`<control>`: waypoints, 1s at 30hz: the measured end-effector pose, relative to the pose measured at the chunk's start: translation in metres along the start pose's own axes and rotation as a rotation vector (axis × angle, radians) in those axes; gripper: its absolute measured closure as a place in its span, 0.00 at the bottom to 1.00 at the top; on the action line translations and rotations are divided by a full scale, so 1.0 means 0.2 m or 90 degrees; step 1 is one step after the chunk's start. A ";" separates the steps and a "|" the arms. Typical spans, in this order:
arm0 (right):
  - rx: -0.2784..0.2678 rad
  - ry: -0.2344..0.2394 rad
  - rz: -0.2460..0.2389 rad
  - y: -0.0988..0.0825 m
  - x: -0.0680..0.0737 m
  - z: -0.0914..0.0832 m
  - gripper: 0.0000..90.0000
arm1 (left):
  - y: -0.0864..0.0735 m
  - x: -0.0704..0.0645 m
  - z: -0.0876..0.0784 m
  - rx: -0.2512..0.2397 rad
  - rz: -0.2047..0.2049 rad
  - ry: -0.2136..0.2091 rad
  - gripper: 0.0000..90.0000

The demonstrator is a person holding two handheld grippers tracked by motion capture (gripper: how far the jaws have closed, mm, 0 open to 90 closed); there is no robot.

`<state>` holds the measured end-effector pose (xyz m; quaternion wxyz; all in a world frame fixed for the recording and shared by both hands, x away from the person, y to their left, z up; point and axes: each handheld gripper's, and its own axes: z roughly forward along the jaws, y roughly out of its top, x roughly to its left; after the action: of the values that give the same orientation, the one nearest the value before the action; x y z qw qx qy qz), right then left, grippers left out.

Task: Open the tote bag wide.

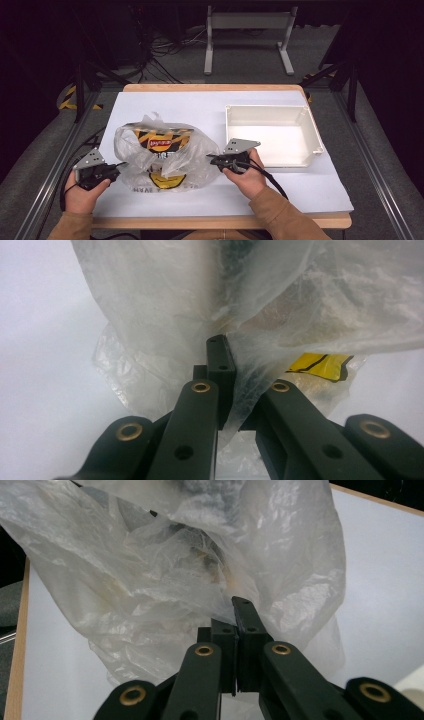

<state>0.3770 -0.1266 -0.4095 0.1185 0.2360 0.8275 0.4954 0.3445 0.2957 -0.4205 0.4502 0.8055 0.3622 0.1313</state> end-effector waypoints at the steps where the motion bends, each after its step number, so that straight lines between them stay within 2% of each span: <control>1: 0.003 0.001 0.000 0.00 0.00 0.00 0.99 | 0.00 0.01 0.01 0.005 0.000 -0.002 0.98; 15: 0.042 0.007 0.004 -0.07 0.01 0.07 0.98 | -0.04 0.03 0.07 0.039 -0.018 -0.003 0.97; 20: 0.055 0.011 0.004 -0.09 0.02 0.09 0.98 | -0.06 0.05 0.09 0.058 -0.028 0.007 0.96; 23: 0.061 0.014 0.005 -0.10 0.02 0.11 0.98 | -0.06 0.05 0.10 0.070 -0.019 0.016 0.95; 26: 0.071 0.016 0.009 -0.11 0.02 0.11 0.97 | -0.06 0.04 0.11 0.072 -0.021 0.016 0.94; 30: 0.069 0.017 0.010 -0.10 0.02 0.11 0.96 | -0.05 0.03 0.08 0.060 -0.021 0.012 0.85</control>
<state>0.3778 -0.1168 -0.4381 0.0904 0.2424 0.8528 0.4536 0.3525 0.2933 -0.4393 0.4105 0.8185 0.3854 0.1140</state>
